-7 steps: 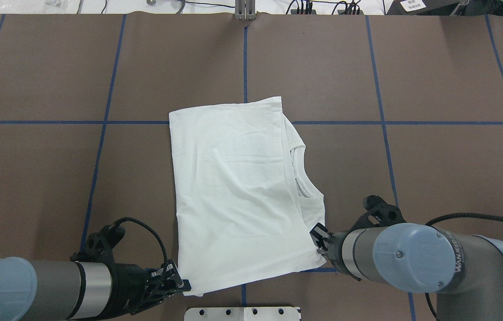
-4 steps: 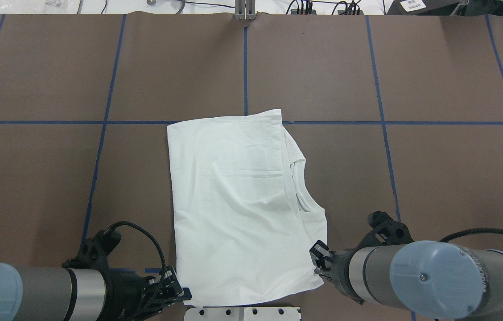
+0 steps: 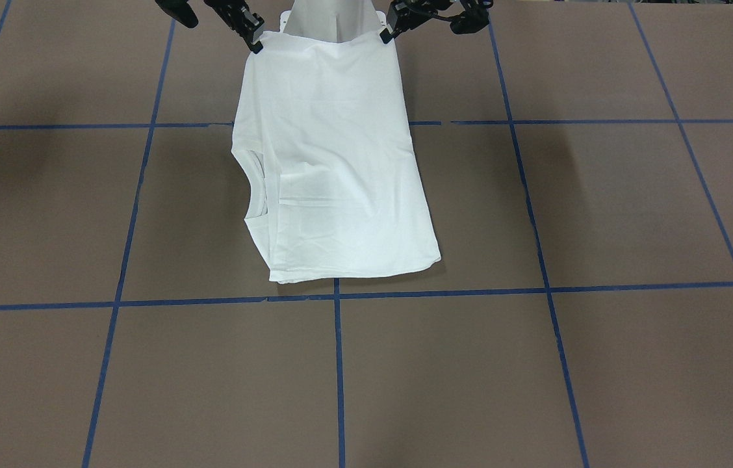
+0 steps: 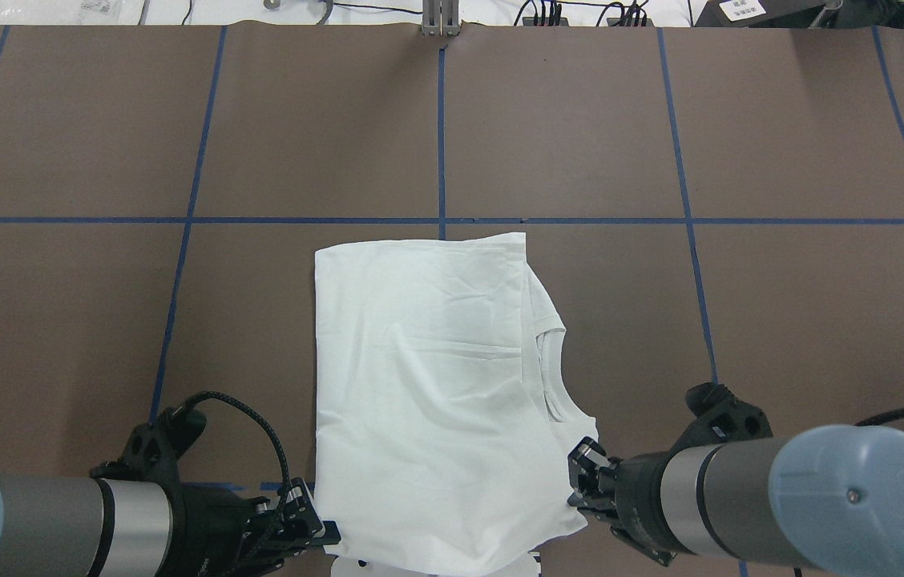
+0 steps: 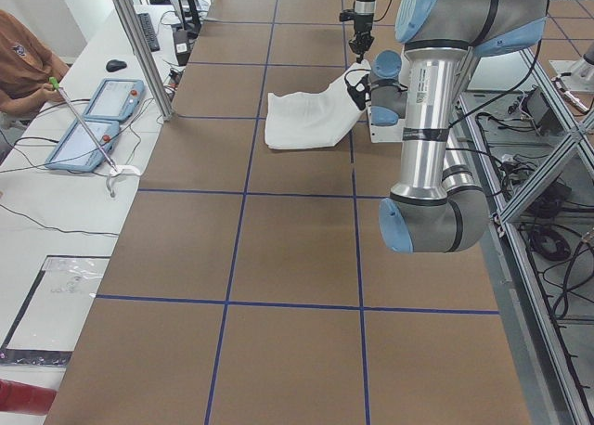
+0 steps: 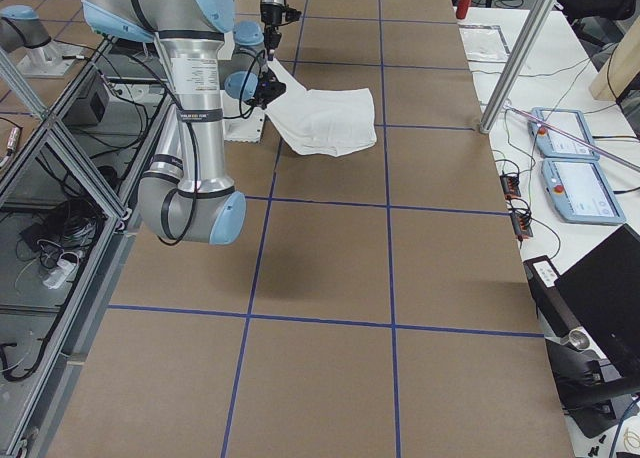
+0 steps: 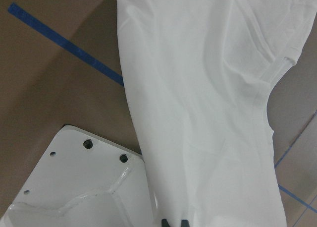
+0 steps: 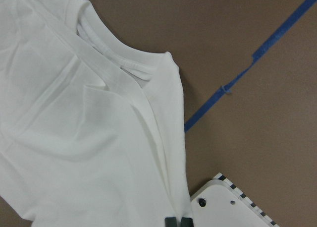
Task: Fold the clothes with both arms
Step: 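Grasp the near edge with both grippers and pull it toward the robot, then lift the near edge with both grippers and fold it over to the far edge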
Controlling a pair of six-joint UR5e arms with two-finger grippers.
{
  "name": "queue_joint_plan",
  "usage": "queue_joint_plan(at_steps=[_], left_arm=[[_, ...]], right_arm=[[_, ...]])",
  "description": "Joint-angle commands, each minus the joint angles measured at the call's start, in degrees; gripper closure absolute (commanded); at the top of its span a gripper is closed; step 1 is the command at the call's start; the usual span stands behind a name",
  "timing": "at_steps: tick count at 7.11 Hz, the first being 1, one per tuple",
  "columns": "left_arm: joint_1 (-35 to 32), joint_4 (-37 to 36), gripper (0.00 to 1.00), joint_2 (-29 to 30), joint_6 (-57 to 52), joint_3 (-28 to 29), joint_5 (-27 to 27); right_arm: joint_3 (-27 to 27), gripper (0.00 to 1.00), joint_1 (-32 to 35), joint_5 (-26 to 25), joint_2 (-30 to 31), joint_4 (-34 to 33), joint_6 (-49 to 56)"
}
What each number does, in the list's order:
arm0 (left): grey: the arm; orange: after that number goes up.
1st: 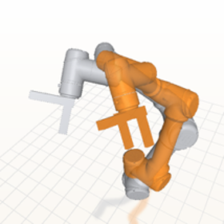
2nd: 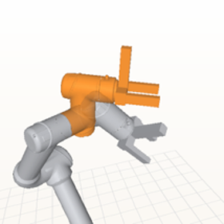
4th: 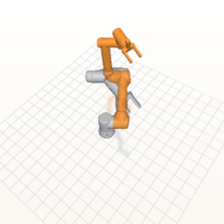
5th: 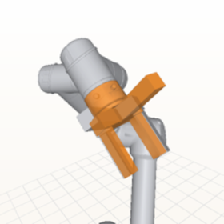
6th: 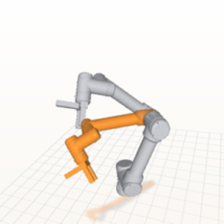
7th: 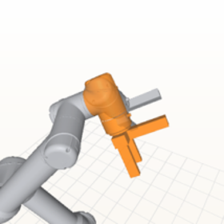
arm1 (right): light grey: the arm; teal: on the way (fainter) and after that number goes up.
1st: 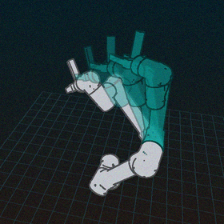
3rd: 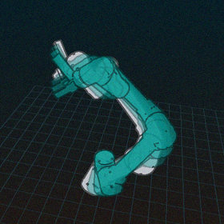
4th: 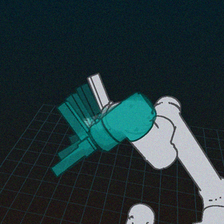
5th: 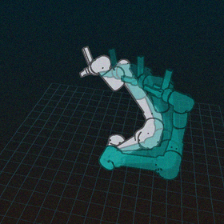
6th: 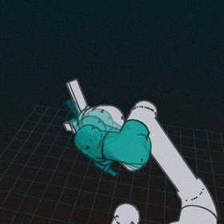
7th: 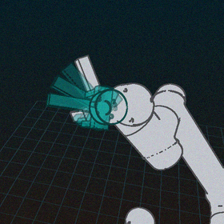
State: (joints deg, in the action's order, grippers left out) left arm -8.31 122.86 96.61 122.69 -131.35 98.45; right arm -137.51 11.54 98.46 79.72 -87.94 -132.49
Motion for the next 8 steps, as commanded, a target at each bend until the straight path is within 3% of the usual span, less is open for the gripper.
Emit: queue_joint_plan(at_steps=[1,4,6,8], left_arm=[[-7.73,-4.64,1.00,5.30,-8.45,3.44,0.51],[-18.47,-5.01,1.00,15.85,-16.49,21.59,2.53],[-23.74,-4.65,1.00,18.17,-21.50,27.62,2.53],[-26.75,-3.17,1.00,18.70,-23.81,31.31,2.62]], right_arm=[[5.45,1.00,9.50,2.09,-5.41,0.13,5.63],[23.81,1.00,20.86,7.10,-17.46,0.66,14.94],[33.58,1.00,23.42,7.36,-23.27,0.84,17.34],[44.56,1.00,24.49,7.28,-28.02,9.75,17.01]])
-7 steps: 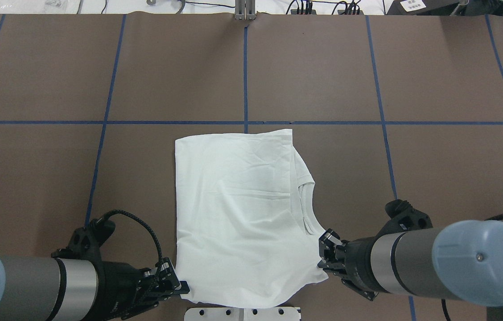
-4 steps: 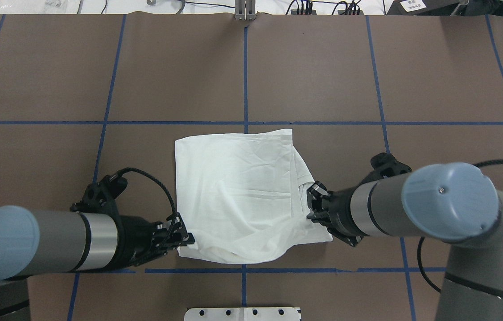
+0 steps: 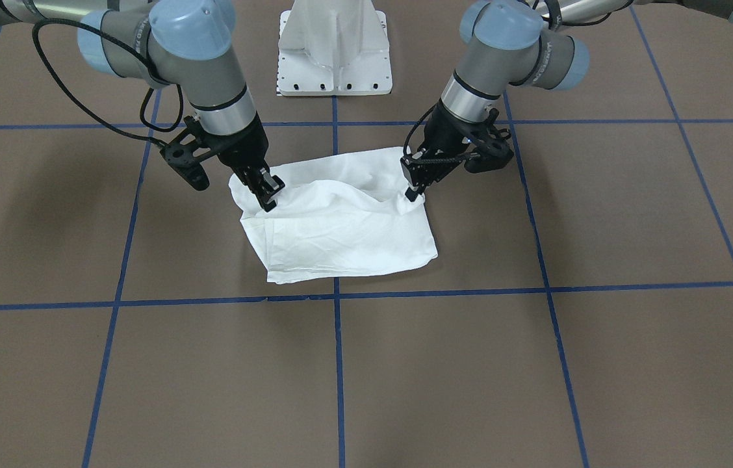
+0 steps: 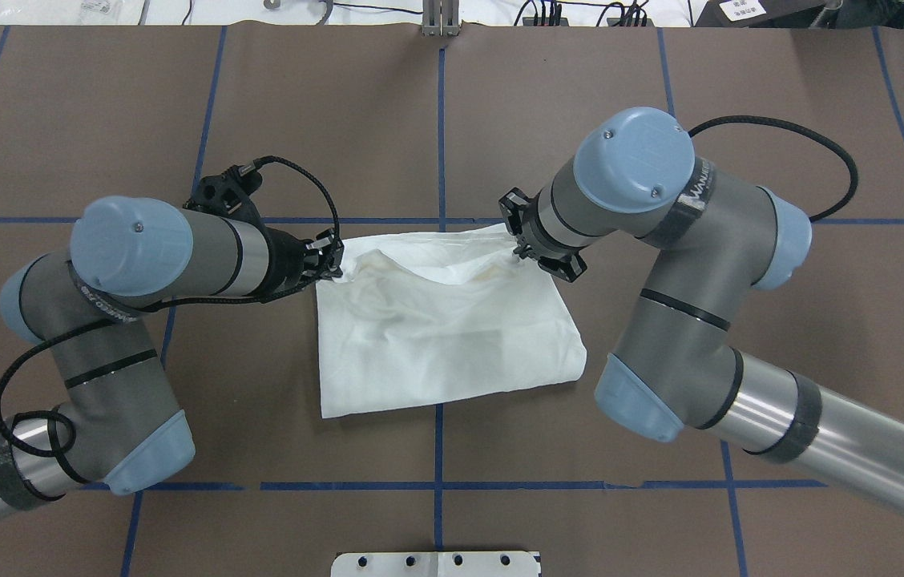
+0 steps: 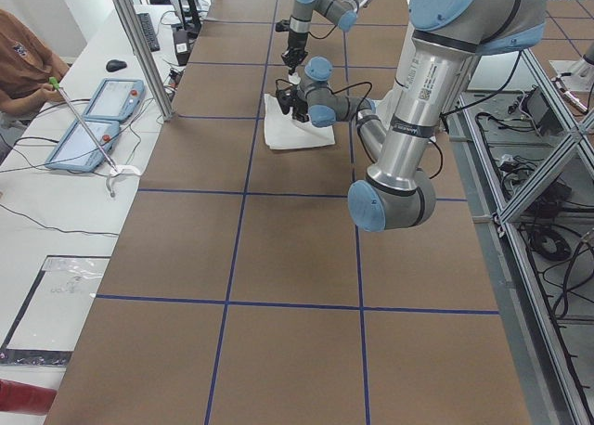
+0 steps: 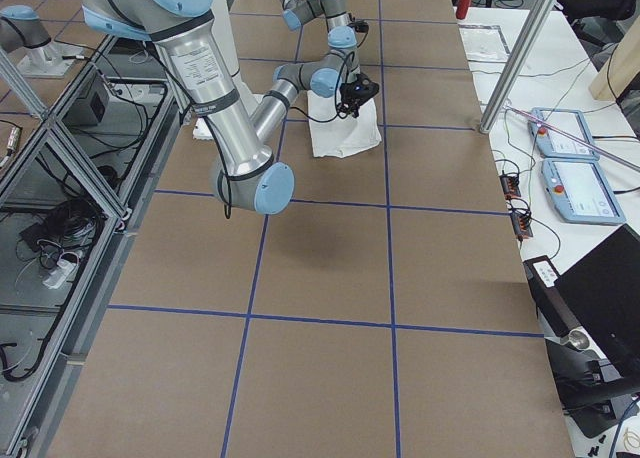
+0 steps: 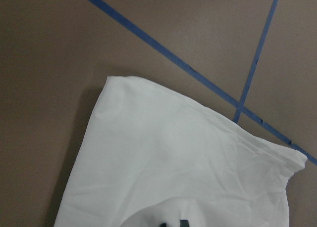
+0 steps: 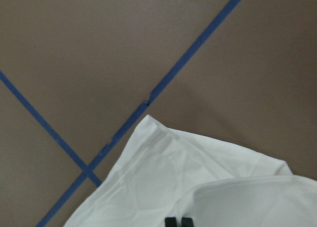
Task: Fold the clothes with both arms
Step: 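Lift the near edge with both grippers and fold it over to the far edge, then release the folded edge and lift both grippers away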
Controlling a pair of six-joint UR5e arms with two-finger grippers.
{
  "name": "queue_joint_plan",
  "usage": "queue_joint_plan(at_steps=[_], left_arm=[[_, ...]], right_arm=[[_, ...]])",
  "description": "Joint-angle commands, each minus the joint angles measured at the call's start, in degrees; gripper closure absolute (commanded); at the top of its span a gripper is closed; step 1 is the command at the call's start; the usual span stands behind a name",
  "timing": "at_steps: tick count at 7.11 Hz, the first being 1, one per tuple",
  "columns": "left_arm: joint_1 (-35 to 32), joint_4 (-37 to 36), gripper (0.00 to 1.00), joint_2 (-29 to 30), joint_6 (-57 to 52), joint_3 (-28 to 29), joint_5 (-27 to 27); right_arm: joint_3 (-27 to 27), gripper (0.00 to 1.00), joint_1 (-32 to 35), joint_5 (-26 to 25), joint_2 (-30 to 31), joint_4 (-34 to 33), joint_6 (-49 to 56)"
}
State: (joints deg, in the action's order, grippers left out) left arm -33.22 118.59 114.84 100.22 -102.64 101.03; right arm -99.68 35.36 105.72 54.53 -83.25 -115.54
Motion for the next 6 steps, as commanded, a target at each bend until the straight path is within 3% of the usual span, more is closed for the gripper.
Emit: queue_joint_plan(at_steps=[1,2,3,4,6], left_arm=[[-1.85,5.03,1.00,0.56,-1.34,5.84,-0.05],[-1.85,7.94,0.56,0.73,-1.95,8.75,-0.14],[-4.46,9.54,0.46,1.87,-4.74,11.91,-0.05],[-8.14,10.95,0.46,2.05,-7.99,14.12,0.91],[-12.55,11.93,0.46,1.97,-15.27,15.98,4.77]], right_arm=[[8.25,1.00,0.68,0.10,-3.29,5.73,0.40],[10.10,0.01,0.77,0.01,-3.73,5.82,0.93],[11.07,0.00,3.03,0.54,-3.73,5.91,6.33],[13.00,0.00,7.05,6.02,-2.69,6.00,12.30],[13.45,0.00,11.30,8.36,2.05,9.50,20.51]])
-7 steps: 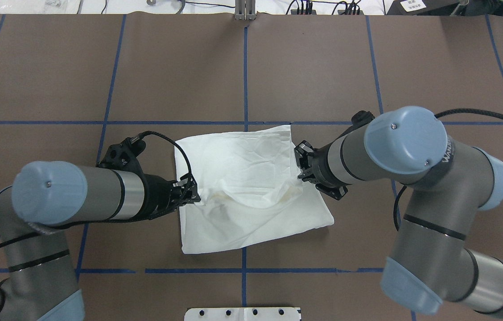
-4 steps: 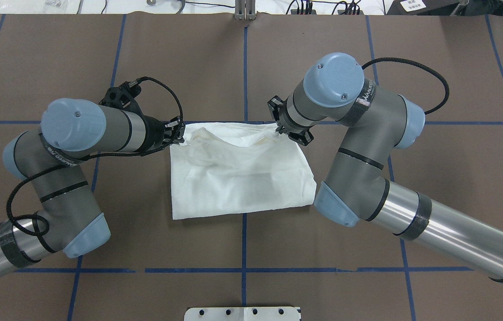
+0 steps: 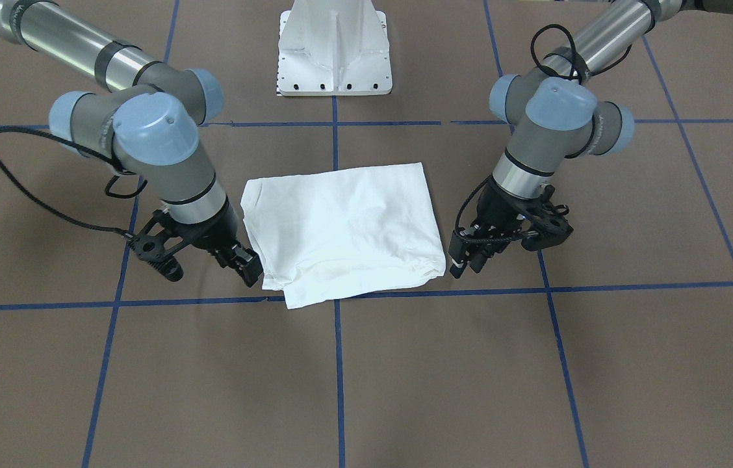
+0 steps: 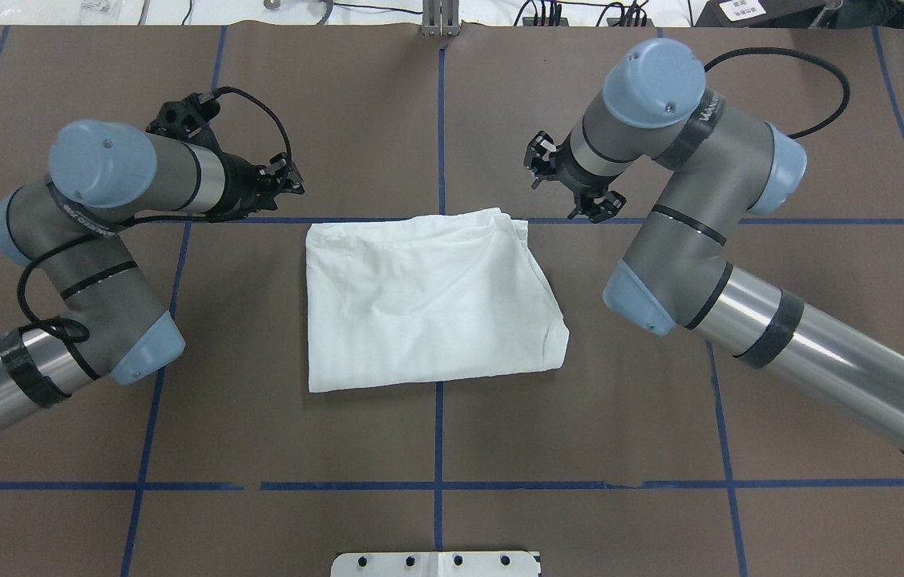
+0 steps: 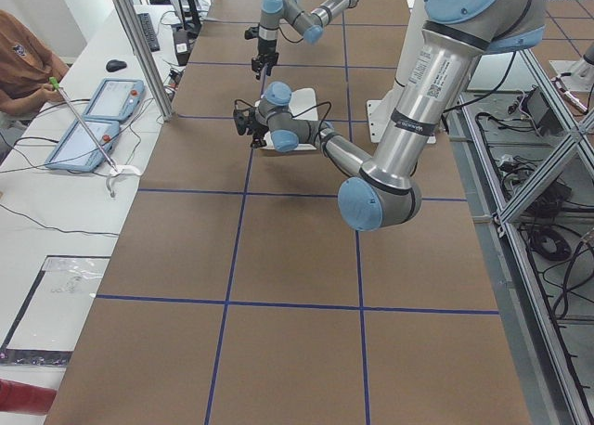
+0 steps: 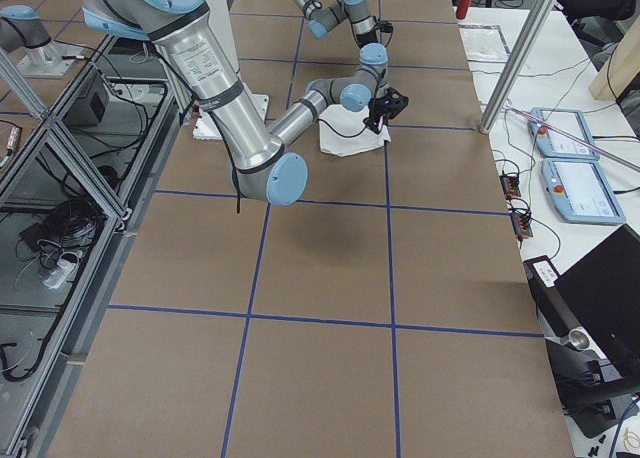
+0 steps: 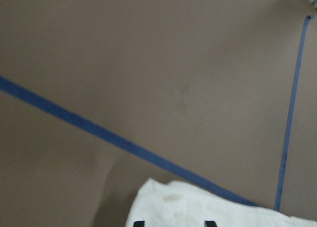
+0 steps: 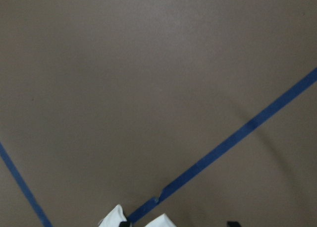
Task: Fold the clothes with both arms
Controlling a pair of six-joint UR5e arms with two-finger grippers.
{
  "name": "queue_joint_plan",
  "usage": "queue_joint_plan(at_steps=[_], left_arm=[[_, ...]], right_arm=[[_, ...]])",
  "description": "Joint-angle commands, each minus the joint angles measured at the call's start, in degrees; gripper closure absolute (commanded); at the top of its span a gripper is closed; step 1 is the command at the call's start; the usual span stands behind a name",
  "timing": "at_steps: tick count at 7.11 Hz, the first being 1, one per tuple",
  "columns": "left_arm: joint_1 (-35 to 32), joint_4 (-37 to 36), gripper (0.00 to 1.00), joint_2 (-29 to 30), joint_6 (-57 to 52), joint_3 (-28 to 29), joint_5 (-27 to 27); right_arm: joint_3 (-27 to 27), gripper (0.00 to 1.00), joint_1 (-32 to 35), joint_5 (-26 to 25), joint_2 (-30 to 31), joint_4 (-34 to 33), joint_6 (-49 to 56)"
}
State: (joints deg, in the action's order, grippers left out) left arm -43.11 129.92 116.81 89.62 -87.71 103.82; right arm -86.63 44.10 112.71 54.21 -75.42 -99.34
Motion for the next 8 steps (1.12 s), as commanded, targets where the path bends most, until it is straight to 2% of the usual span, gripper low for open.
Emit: queue_joint_plan(at_steps=[1,3,5,6,8], left_arm=[[-4.33,0.69,0.46,-0.87,-12.98,1.05,4.70],[-10.55,0.86,0.45,-5.60,-32.04,0.70,12.34],[-21.17,0.17,0.44,-10.61,-52.95,0.70,20.25],[-26.27,-0.28,0.44,-12.90,-63.06,1.31,22.03],[-34.01,-5.00,0.44,-16.24,-78.81,1.84,23.52]], right_arm=[[0.41,0.00,4.31,1.72,3.44,1.68,9.29],[0.41,0.00,10.53,7.32,8.17,1.33,24.90],[0.32,0.00,20.10,15.14,14.32,0.71,44.40],[0.41,0.00,25.02,17.09,17.31,-0.51,54.85],[-0.12,0.00,34.34,17.99,19.79,-11.71,78.92]])
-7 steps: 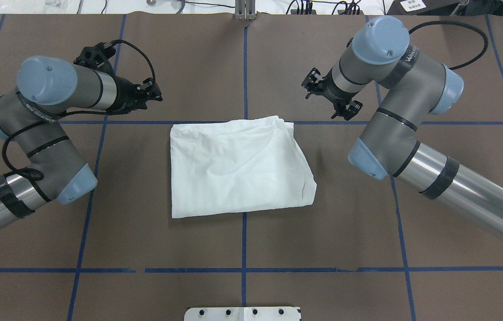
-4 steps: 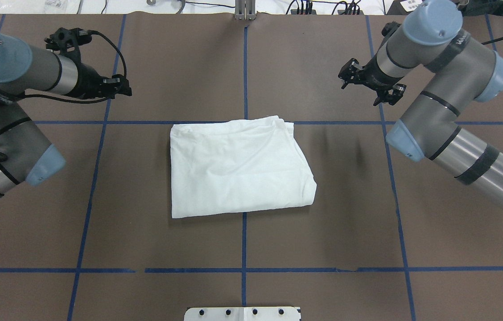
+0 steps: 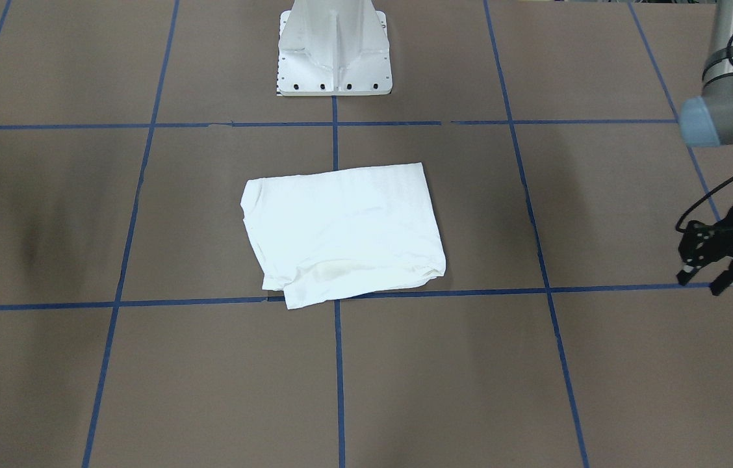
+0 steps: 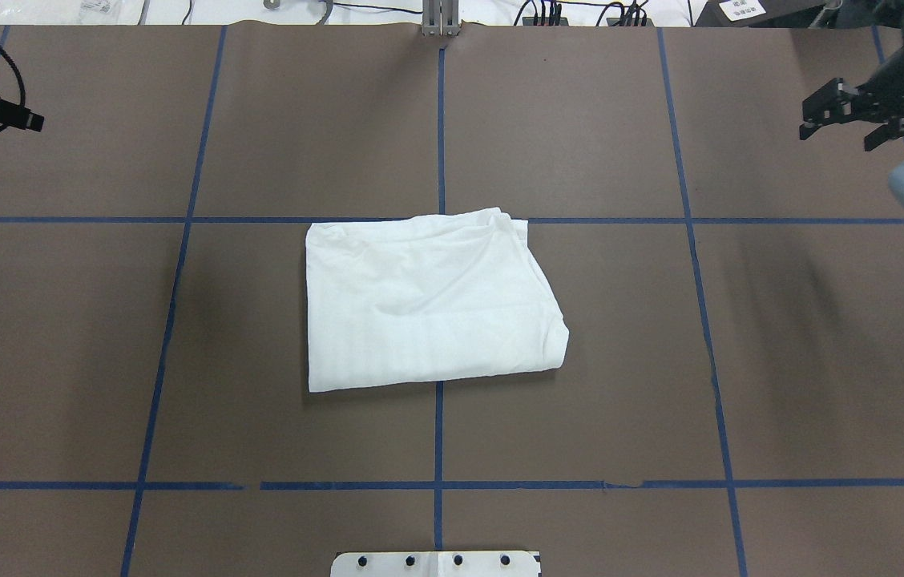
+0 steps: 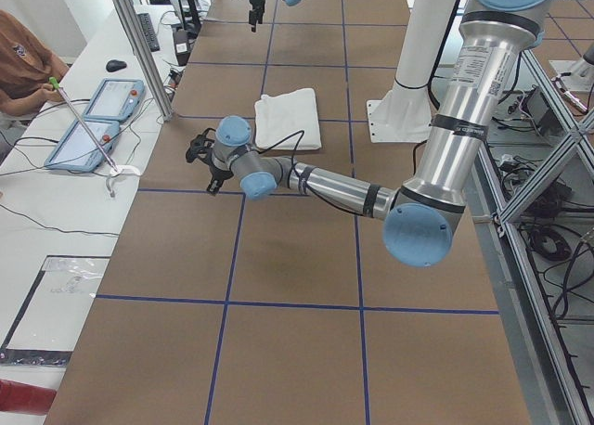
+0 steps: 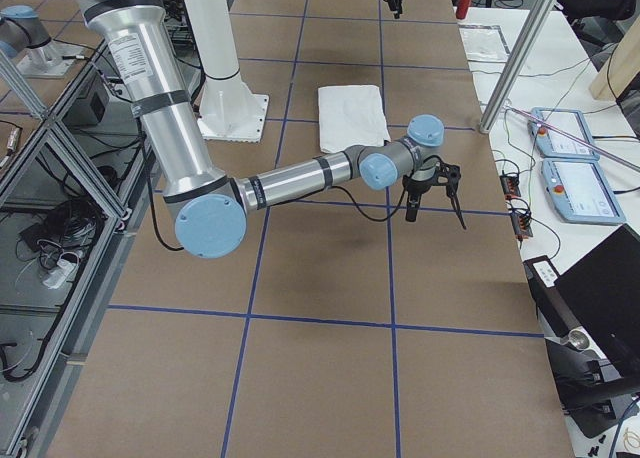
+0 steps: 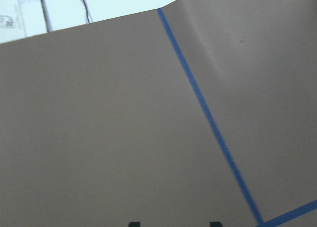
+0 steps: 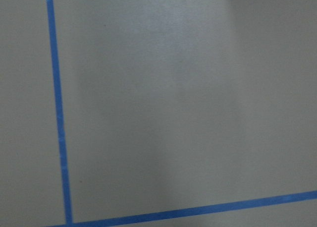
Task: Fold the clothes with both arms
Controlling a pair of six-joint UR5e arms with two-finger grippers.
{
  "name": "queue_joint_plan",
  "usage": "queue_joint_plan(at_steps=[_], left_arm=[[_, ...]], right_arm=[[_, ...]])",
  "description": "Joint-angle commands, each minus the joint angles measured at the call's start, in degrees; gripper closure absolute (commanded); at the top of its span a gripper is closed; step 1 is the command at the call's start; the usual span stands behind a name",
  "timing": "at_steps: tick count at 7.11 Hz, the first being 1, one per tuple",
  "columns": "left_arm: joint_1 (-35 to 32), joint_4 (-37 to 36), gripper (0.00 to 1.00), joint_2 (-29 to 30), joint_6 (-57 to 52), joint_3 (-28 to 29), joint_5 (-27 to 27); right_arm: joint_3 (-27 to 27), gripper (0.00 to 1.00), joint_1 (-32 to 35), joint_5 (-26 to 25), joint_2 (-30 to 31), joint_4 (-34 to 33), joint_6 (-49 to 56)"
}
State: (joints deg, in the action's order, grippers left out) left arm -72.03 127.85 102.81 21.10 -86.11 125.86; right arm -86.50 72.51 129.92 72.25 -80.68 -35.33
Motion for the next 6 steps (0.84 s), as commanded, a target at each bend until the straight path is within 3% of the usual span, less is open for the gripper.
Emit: queue_joint_plan(at_steps=[1,2,4,5,6], left_arm=[[-9.40,-7.31,0.43,-2.78,-17.51,0.33,4.98],[-13.18,-11.45,0.42,-3.74,-22.80,0.24,7.36],[-14.98,-17.78,0.08,-4.89,-25.41,-0.20,8.70],[-14.98,-18.77,0.01,-5.07,-25.23,-0.20,8.79],[-14.98,-18.87,0.01,-5.07,-24.53,-0.55,8.79]], right_arm=[[-0.33,0.00,9.81,1.21,2.45,-12.08,24.16],[-0.34,0.00,13.06,1.65,4.98,-13.26,31.74],[-3.91,0.00,15.99,3.59,11.38,-13.36,36.37],[-6.81,0.00,16.00,3.68,13.42,-13.45,36.38],[-7.80,0.00,16.00,3.50,13.87,-13.45,36.38]])
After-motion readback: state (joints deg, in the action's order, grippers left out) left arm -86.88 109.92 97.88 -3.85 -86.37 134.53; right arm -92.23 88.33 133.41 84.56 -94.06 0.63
